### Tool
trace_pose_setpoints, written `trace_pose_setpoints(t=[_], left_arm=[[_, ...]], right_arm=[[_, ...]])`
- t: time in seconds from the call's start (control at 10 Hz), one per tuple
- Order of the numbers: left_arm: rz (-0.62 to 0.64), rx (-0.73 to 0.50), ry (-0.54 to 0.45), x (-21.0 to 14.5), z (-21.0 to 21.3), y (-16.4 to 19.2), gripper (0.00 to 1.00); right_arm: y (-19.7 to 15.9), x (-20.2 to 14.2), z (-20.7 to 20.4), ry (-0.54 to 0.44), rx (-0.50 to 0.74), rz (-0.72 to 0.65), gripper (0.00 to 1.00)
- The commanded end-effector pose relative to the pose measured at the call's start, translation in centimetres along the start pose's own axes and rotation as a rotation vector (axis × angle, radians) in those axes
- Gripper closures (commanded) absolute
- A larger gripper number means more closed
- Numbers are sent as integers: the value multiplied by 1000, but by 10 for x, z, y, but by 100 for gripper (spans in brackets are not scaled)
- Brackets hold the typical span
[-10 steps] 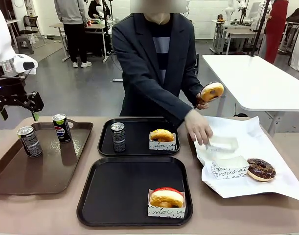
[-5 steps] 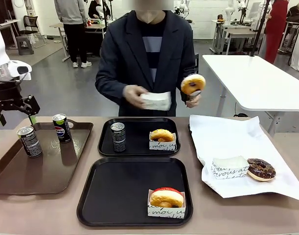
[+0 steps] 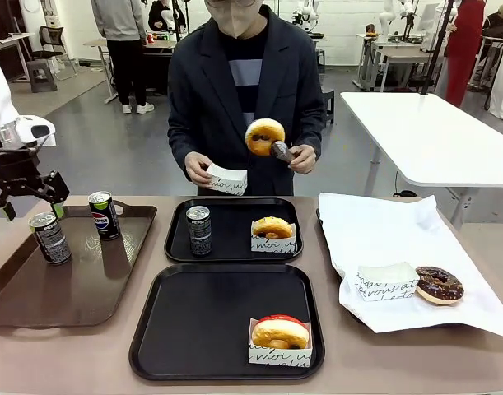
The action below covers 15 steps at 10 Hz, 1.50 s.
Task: Set up donuts and drinks on trays.
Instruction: Pick up one Pepsi coke from the Handle tray and place it on the Flat Tray without a Pepsi coke.
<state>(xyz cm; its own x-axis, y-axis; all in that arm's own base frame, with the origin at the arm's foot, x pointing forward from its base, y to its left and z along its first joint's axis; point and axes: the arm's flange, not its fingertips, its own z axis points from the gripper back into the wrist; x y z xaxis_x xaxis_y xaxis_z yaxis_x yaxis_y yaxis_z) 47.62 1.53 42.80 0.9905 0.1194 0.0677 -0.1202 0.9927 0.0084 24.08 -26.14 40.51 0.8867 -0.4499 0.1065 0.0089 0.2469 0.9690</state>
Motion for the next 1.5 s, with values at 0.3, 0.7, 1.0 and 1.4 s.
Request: trace_pose_setpoints(t=[0.3, 0.7, 1.0, 1.4], left_arm=[[-29, -16, 0, 1, -26, -1, 0], [-22, -6, 16, 11, -46, 1, 0], [-1, -2, 7, 19, -60, 5, 0], [-3, -30, 13, 18, -58, 5, 69]], right_arm=[[1, 2, 0, -17, 27, 17, 0], [1, 2, 0, -17, 27, 17, 0], [1, 2, 0, -17, 27, 17, 0], [1, 2, 0, -17, 27, 17, 0]])
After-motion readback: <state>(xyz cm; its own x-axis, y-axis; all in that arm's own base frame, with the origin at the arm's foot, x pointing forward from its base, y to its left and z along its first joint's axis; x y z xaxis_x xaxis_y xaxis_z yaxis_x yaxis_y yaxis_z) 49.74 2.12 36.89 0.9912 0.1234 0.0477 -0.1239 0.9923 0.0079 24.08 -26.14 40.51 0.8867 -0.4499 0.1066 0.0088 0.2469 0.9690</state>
